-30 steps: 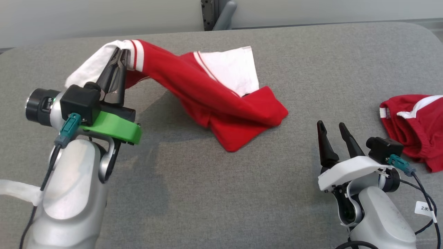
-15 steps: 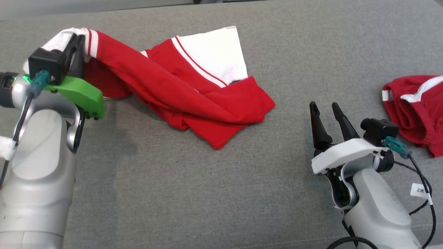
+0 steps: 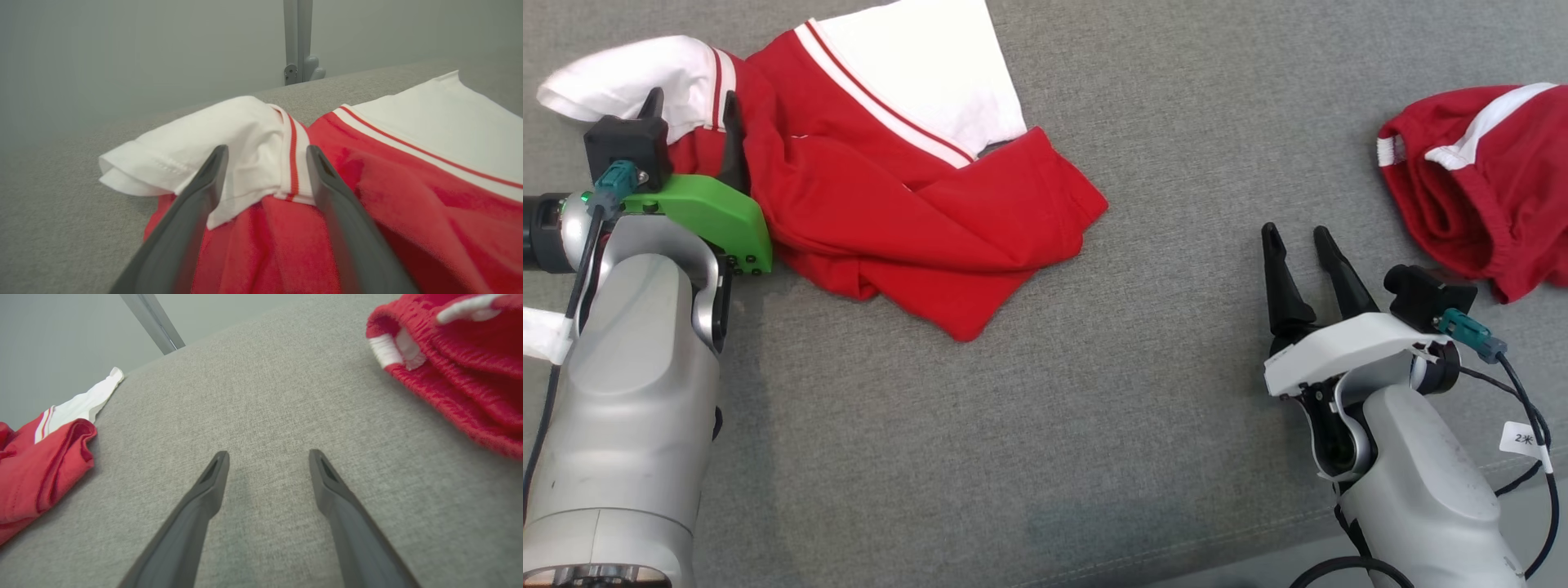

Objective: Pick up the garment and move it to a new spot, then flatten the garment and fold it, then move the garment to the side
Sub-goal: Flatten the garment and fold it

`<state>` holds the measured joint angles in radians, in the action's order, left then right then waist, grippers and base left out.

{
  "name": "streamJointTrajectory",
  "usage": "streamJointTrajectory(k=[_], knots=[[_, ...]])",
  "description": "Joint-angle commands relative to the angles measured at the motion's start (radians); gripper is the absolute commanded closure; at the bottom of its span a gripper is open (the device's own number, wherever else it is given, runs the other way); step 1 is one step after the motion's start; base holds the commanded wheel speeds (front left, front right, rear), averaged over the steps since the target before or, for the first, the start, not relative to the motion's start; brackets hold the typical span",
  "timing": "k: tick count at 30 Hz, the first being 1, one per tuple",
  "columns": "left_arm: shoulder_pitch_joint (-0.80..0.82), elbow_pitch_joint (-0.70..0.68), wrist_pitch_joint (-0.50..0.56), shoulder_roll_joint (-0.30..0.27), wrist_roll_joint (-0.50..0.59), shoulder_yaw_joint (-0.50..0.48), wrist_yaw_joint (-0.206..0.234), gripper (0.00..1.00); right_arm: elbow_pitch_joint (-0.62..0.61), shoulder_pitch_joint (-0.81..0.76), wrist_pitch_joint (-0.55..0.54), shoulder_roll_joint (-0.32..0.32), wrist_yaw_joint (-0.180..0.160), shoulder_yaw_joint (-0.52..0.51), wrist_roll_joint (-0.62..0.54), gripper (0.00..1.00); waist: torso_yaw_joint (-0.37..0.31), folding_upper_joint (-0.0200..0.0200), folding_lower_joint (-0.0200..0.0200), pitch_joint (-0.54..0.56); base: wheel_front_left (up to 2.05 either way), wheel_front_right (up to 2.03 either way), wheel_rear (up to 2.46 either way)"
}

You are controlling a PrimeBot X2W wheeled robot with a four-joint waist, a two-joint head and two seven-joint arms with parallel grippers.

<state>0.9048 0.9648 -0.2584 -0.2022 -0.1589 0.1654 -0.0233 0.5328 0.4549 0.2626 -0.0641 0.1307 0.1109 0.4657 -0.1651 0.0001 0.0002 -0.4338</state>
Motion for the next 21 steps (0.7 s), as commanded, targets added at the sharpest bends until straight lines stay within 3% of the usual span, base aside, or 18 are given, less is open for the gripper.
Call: streamJointTrajectory(k=[1,11,21], knots=[[-0.014,-0.015,-0.007,-0.004,-0.009,-0.011,0.004,0.00,-0.004,-0.001,0.003,0.002,0.000,0.002,0.004,0.00,0.020,-0.0001,-0.0002,-0.010,0.00,0.00,0.00],[-0.109,-0.146,-0.006,0.021,-0.027,-0.063,0.004,0.00,-0.003,0.022,0.001,0.006,0.000,0.019,0.002,0.00,0.056,-0.0001,-0.0002,-0.028,0.00,0.00,0.00],[-0.107,-0.132,-0.005,0.025,-0.035,-0.095,-0.018,0.00,-0.001,0.020,0.001,0.002,-0.001,0.015,-0.001,0.00,0.027,-0.0001,-0.0002,-0.039,0.00,0.00,0.00]])
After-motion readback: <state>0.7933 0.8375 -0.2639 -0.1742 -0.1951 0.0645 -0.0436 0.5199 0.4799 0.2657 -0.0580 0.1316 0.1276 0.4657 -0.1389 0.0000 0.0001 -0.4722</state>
